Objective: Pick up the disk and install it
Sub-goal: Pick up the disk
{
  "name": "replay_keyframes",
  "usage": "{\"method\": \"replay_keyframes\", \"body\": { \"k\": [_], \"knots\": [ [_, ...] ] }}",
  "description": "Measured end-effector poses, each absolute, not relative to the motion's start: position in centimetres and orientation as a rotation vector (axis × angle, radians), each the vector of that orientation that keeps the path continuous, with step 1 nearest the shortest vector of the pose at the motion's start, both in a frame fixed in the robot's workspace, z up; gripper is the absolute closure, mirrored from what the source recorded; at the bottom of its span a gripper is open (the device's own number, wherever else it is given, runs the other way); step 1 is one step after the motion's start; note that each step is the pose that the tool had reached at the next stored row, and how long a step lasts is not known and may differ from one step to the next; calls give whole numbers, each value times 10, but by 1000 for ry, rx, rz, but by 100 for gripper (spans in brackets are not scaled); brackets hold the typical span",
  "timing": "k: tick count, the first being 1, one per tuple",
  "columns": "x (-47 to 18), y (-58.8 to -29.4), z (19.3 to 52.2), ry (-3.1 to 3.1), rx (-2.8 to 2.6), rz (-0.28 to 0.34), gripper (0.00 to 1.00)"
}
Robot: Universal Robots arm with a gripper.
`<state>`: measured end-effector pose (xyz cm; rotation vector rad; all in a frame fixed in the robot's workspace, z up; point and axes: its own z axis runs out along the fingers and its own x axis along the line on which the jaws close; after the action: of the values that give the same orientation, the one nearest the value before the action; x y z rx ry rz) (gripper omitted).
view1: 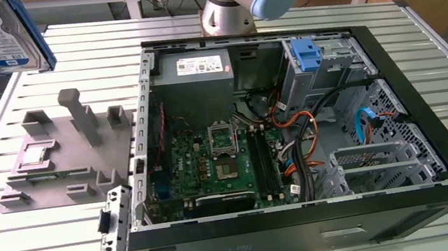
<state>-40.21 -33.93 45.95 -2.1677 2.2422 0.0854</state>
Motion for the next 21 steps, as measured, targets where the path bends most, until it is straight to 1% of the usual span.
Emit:
{"method": "replay_keyframes", "body": {
  "k": [12, 21],
  "knots": [
    [-402, -339, 483, 2242, -2168, 85, 65],
    [-402, -339, 484, 2242, -2168, 85, 65]
  ]
}}
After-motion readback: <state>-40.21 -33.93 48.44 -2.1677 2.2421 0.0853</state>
